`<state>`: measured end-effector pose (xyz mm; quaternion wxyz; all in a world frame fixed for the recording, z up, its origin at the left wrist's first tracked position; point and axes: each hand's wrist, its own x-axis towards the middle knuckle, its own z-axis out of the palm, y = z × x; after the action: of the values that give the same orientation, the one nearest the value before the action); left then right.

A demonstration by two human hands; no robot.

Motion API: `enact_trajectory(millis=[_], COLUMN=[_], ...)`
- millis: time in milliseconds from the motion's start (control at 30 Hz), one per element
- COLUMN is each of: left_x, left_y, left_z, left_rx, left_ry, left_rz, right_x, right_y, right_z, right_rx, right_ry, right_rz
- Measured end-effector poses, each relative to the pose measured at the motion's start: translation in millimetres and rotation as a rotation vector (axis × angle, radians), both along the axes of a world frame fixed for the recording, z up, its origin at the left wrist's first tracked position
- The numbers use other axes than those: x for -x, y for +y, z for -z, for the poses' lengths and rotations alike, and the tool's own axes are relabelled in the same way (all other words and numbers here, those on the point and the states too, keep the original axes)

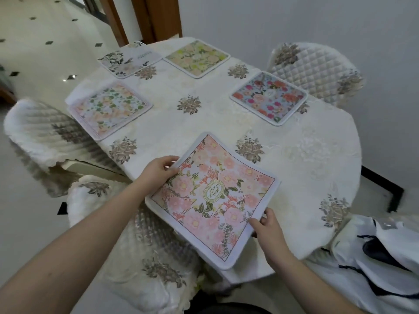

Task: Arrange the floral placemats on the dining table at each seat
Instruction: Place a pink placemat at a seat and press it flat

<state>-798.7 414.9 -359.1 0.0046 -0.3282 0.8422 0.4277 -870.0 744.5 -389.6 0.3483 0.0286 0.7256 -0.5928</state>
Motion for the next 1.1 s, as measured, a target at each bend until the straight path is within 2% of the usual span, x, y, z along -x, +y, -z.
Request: enact_trajectory(millis=[133,500,800,1000,1100], left_x=[6,34,59,61,62], left_y=[-48,-117,-144,-145,-139], left_z=[14,46,72,85,92], left_rx=[0.05,-0.01,0.047,0.164,0.177], left_ry=[-0.024,-0.018,-0.009,-0.072,-0.103], left_rz=[-0.004,-0.115,-0.145,-0.131,-0.111], right_x=[5,27,42,45,48], right_y=[-45,-120,-139,-139,-137], right_z=[10,38,64,65,68], right_rx=[-0.027,-0.063,-0.138,-0.125,-0.192], right_ry=[-0.016,-0.011,0.014,-0.029,0.014], right_rz=[0.006,0.018,0.045,0.117,0.072])
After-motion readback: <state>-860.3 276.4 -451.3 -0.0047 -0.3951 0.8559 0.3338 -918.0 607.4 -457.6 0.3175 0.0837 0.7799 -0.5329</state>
